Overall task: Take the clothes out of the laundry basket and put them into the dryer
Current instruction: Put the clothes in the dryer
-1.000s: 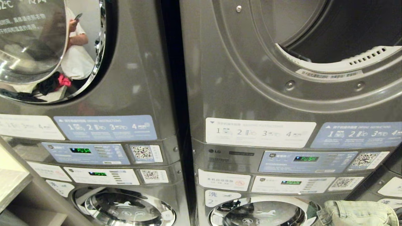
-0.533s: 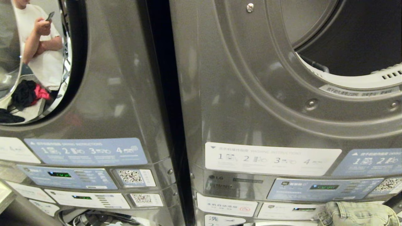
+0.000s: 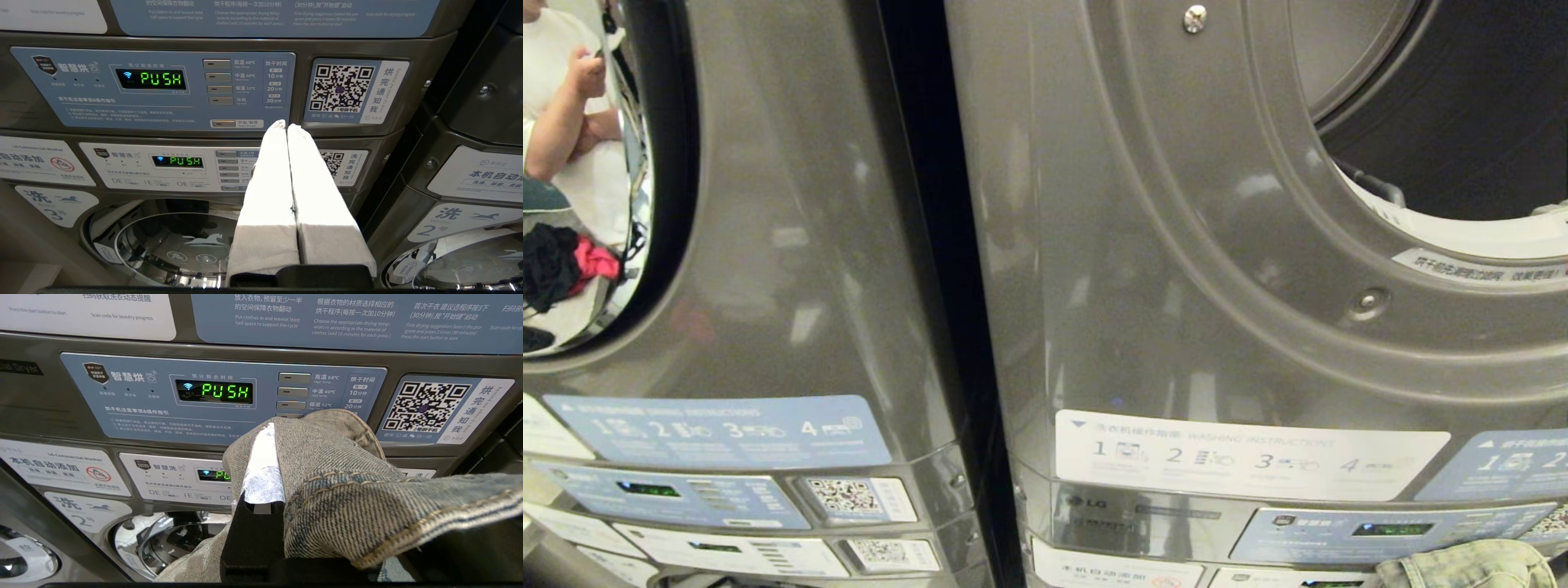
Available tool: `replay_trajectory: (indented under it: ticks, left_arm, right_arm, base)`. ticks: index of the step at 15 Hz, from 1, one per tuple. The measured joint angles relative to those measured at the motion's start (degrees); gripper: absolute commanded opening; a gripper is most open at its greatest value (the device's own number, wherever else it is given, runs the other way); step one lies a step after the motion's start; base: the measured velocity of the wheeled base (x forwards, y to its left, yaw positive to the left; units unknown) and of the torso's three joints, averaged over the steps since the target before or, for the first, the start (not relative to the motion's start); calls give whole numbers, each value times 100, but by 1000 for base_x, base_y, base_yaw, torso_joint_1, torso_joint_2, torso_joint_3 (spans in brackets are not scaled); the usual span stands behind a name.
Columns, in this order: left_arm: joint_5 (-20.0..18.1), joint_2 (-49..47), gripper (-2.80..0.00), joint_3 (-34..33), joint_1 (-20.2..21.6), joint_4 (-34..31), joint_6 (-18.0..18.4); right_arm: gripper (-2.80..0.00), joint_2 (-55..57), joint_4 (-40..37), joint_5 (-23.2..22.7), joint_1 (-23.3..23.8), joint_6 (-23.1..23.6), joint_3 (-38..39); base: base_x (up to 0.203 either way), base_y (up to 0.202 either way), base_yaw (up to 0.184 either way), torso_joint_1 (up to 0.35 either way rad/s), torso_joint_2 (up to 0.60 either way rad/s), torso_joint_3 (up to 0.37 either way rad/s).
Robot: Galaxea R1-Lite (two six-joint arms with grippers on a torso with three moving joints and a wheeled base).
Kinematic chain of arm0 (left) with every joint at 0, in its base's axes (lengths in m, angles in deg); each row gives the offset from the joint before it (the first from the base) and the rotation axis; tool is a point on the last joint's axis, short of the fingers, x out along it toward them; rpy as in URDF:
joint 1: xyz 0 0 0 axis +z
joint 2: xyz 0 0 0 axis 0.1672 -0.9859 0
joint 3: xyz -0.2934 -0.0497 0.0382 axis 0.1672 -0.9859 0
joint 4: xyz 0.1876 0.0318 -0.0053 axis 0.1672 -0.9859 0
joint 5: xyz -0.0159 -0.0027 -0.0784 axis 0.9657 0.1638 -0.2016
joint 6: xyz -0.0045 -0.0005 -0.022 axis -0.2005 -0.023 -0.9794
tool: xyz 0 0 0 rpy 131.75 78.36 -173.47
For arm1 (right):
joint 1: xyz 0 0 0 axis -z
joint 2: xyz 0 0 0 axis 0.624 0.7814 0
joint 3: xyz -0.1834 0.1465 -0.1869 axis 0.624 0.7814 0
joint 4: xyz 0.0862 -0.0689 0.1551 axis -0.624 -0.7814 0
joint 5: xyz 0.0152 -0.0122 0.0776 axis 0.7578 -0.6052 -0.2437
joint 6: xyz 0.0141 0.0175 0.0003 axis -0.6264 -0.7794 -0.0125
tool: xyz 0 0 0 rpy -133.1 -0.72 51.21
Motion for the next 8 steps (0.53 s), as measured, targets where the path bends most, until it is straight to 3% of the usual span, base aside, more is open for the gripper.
replay_trajectory:
  ticks: [2, 5, 8]
  left_arm:
    - [0, 0, -280, -2, 0, 0, 0]
    - [0, 0, -280, -2, 0, 0, -2]
    - [0, 0, -280, -2, 0, 0, -2]
  right_arm:
    - [-280, 0, 0, -31, 0, 25, 0]
    - [-280, 5, -16, -160, 0, 576, -210]
    - [-280, 399, -168, -311, 6, 779, -1729]
  base:
    - [0, 0, 0, 0, 0, 0]
    - [0, 0, 0, 0, 0, 0]
    - [0, 0, 0, 0, 0, 0]
